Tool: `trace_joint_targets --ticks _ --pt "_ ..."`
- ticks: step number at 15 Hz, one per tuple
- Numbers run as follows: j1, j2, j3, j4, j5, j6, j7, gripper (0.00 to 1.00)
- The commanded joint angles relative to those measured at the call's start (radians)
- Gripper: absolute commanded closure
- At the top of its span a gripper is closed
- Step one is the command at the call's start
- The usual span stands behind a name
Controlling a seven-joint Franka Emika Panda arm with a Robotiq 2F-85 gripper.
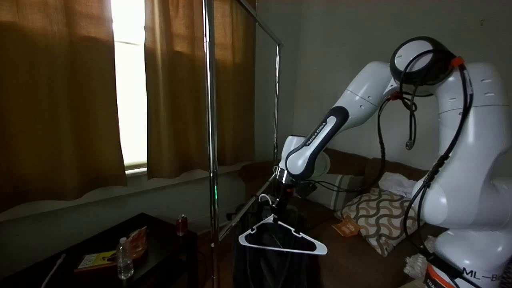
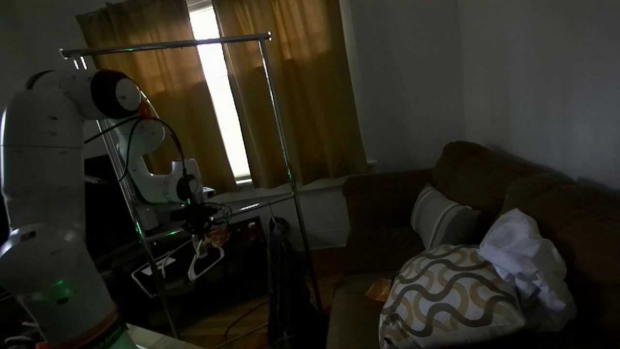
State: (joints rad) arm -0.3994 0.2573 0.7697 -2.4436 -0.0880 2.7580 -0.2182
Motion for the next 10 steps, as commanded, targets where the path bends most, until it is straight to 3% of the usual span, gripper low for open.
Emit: trace_joint_targets --ticks 1,4,5,6,10 --pt "-0.116 -0.226 0.117 -0.053 0.158 -0.205 -0.117 0.98" --pt "-0.137 -0.386 0.124 -0.039 0.309 -0.358 -0.279 0.98" --pt "0.068 -0.431 -0.090 -0.035 0.346 -0.397 -0.324 0.98" --pt "0.101 -0.474 -0.138 -0.040 0.360 -0.441 -0.360 0.98" --pt "0.348 -0.646 -0.448 -0.073 0.296 -0.584 -0.393 0.98"
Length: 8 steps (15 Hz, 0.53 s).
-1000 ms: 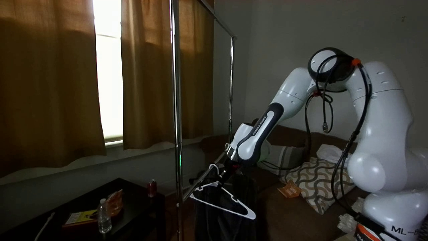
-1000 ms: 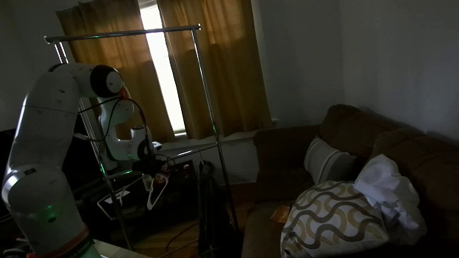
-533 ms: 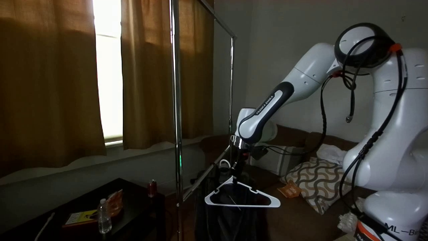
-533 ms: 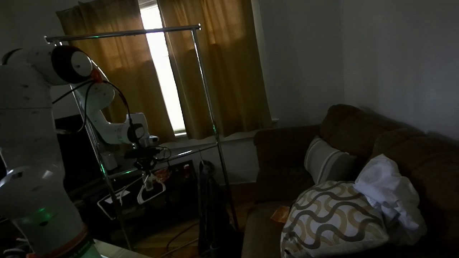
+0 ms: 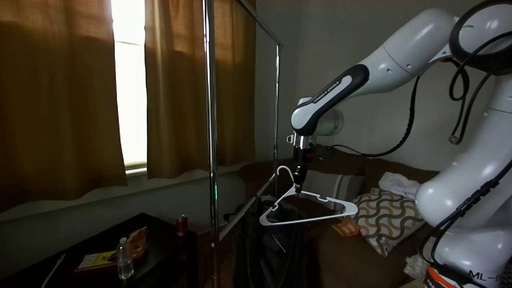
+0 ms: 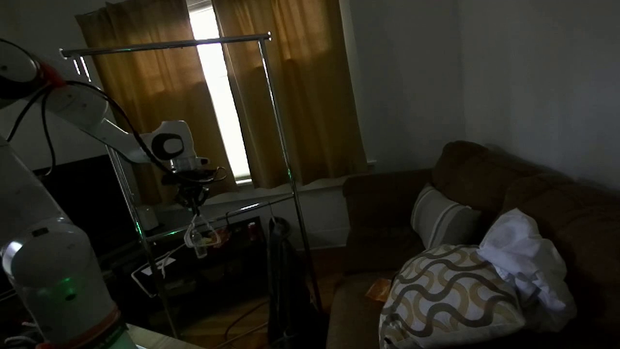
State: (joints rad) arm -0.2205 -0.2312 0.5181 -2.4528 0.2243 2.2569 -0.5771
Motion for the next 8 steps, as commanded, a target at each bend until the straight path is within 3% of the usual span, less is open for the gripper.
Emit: trace_joint_targets --ticks 1,4,8 --pt "0.207 -0.191 -0.251 -0.067 -0.042 -0.115 -0.033 0.98" --pt "0.281 -0.297 -0.369 -0.065 -0.115 -0.257 -0.012 0.98" --pt "0.324 -0.391 -0.445 -0.048 -0.201 -0.406 -0.002 0.98"
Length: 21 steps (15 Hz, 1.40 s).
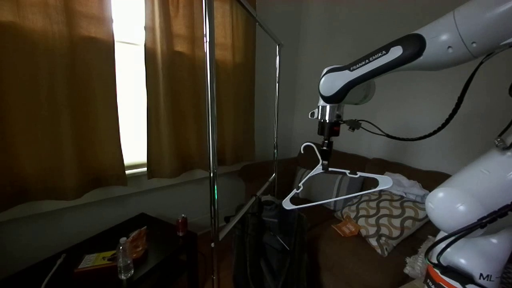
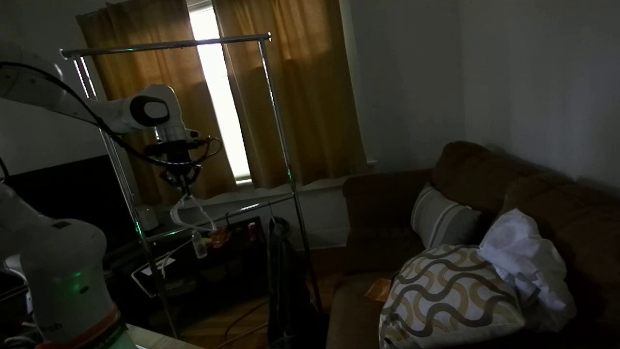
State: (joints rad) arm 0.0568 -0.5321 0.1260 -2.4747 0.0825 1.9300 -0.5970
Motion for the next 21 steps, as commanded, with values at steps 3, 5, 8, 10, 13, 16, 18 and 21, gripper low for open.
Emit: trace_joint_targets --ticks 3,5,8,10,13,16,18,21 --pt "0.072 -0.067 -0.083 0.002 -0.068 -0.089 0.021 0.98" --pt "0.082 -0.081 -0.095 0.004 -0.068 -0.095 0.020 0.92" --pt "0.087 -0.066 -0.097 0.005 -0.066 -0.094 0.019 0.92" --pt "0.088 -0.065 -0.097 0.005 -0.065 -0.094 0.019 0.98" --pt "0.091 -0.115 -0.100 0.035 -0.087 -0.124 0.016 0.98" --pt "0.099 -0.147 -0.103 0.087 -0.106 -0.139 0.009 0.98" --pt "0.112 -0.146 -0.108 0.133 -0.106 -0.135 -0.003 0.98" --pt "0.130 -0.132 -0.112 0.193 -0.098 -0.103 -0.011 0.98"
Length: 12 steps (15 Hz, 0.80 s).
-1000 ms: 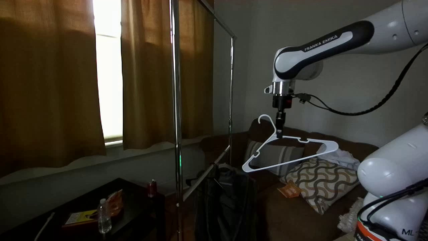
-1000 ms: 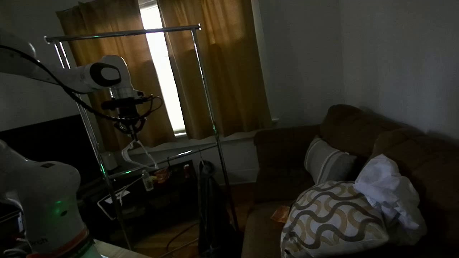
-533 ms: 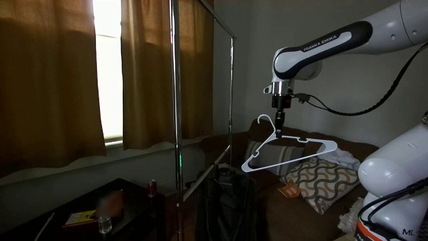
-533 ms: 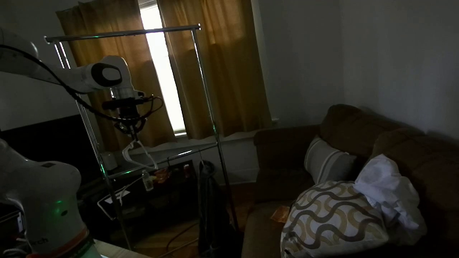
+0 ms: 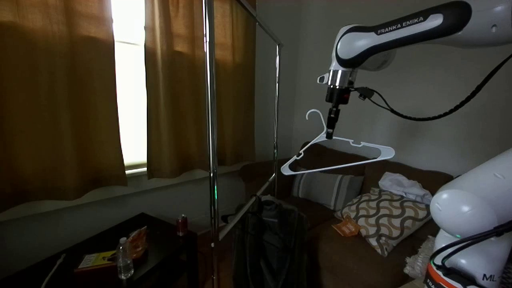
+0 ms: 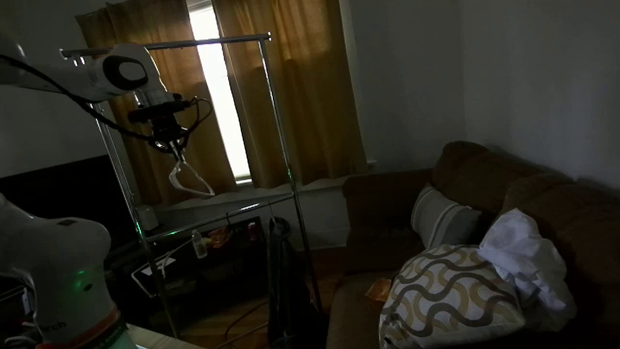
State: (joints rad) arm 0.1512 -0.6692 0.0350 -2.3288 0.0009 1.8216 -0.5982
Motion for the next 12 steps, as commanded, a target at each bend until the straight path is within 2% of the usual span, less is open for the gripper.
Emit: trace_joint_targets --ticks 1,11,12 --pt "0.041 0.017 -0.016 0.074 -0.014 0.019 -0.004 0.98" --pt "0.120 0.142 -0.004 0.297 0.010 0.204 -0.048 0.98" --pt "0.108 0.107 -0.001 0.256 0.001 0.183 -0.026 0.92"
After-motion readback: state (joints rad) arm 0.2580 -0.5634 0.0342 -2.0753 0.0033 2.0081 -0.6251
